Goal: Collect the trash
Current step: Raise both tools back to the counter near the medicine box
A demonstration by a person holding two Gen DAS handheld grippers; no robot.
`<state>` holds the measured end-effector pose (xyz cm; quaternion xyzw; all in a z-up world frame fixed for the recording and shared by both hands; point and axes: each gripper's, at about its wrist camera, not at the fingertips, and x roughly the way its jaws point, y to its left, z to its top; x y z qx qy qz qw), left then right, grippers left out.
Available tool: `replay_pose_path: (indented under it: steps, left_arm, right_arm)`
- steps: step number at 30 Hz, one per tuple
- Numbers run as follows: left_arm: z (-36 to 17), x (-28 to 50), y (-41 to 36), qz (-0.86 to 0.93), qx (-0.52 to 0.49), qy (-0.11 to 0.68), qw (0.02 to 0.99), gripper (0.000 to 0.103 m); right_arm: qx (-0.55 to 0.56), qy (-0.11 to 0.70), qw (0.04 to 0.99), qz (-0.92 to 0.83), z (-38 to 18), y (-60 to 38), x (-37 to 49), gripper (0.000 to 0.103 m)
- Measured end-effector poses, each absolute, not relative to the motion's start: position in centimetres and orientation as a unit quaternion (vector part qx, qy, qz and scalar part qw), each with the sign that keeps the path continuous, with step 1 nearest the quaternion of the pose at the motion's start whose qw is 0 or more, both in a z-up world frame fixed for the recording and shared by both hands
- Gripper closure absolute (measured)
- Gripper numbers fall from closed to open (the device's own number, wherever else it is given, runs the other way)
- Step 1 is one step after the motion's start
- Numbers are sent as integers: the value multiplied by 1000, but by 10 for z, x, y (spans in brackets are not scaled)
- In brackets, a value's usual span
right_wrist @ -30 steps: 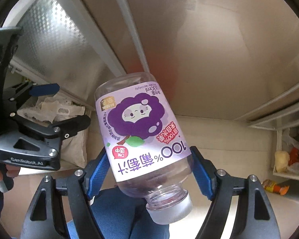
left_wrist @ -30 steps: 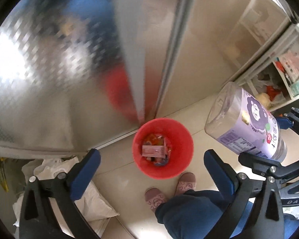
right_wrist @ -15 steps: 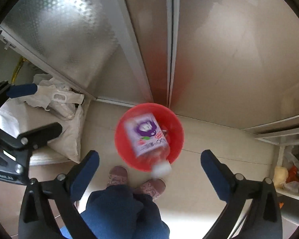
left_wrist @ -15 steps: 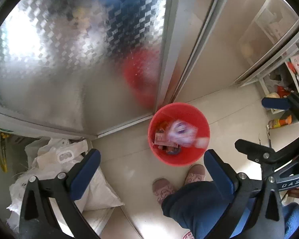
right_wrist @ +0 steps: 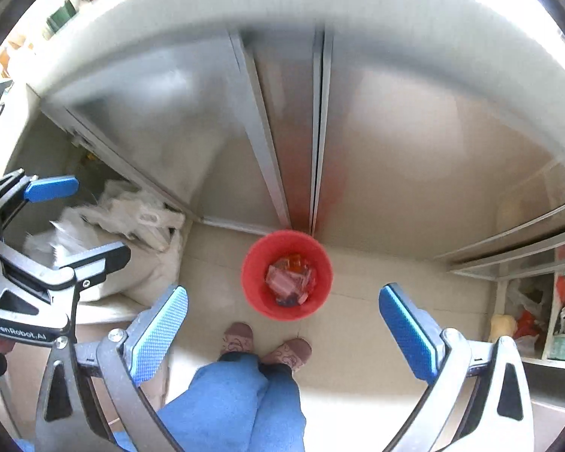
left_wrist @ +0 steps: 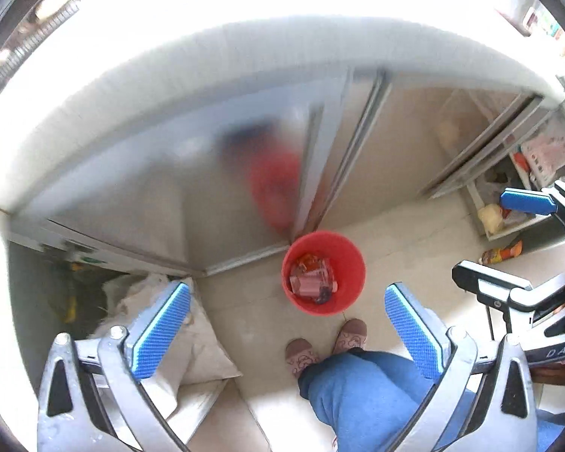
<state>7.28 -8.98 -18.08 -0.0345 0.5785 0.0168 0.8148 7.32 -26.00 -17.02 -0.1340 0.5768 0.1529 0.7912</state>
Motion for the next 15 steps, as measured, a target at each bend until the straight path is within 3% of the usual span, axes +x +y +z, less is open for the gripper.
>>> replay_pose_path:
  steps: [6, 15]
  left_arm:
    - [-118, 65, -78, 41, -44, 552, 832, 0]
    - [-59, 62, -63, 78, -79, 507, 855, 0]
  right_arm:
    - [-134, 543, 811, 172, -114, -248, 75, 1]
    - [-152, 501, 826, 210, -80, -229, 85, 1]
